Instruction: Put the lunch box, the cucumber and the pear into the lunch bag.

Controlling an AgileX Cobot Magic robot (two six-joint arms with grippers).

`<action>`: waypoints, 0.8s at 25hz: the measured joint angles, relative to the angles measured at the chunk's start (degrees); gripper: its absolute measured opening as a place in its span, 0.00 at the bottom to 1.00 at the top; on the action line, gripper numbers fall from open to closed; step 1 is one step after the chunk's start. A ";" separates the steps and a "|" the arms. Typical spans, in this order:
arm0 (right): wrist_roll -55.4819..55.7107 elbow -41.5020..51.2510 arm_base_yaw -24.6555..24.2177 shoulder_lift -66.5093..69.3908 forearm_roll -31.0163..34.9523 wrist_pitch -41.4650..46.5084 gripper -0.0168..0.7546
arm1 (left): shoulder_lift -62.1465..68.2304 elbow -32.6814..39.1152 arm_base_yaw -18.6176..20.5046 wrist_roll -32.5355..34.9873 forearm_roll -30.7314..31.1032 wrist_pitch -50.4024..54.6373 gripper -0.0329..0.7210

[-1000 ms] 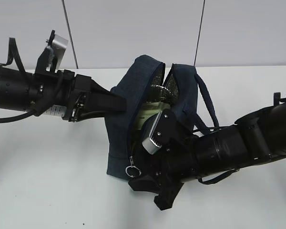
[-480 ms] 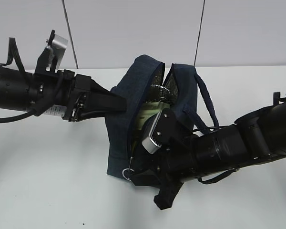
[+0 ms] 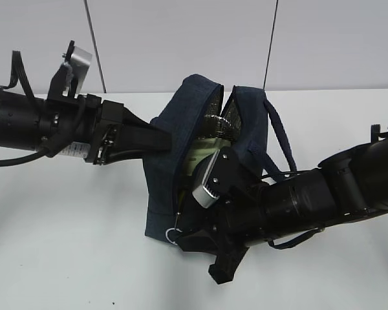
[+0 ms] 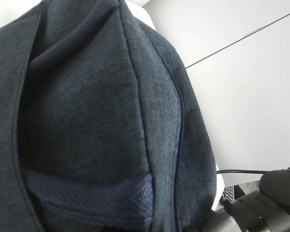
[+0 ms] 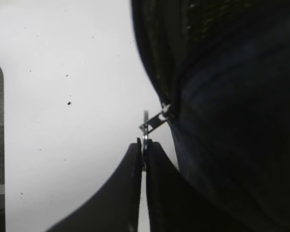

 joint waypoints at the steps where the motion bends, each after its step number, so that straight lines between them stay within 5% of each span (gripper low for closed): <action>1: 0.00 0.00 0.00 0.00 0.00 0.13 0.08 | 0.00 0.00 0.00 0.00 0.00 0.00 0.36; 7: 0.11 0.00 0.00 0.00 0.00 0.35 0.20 | 0.00 0.00 0.00 0.00 0.00 0.00 0.36; 20: 0.83 -1.75 0.00 1.45 -0.10 0.76 0.23 | 0.00 0.00 0.00 0.00 0.00 0.00 0.36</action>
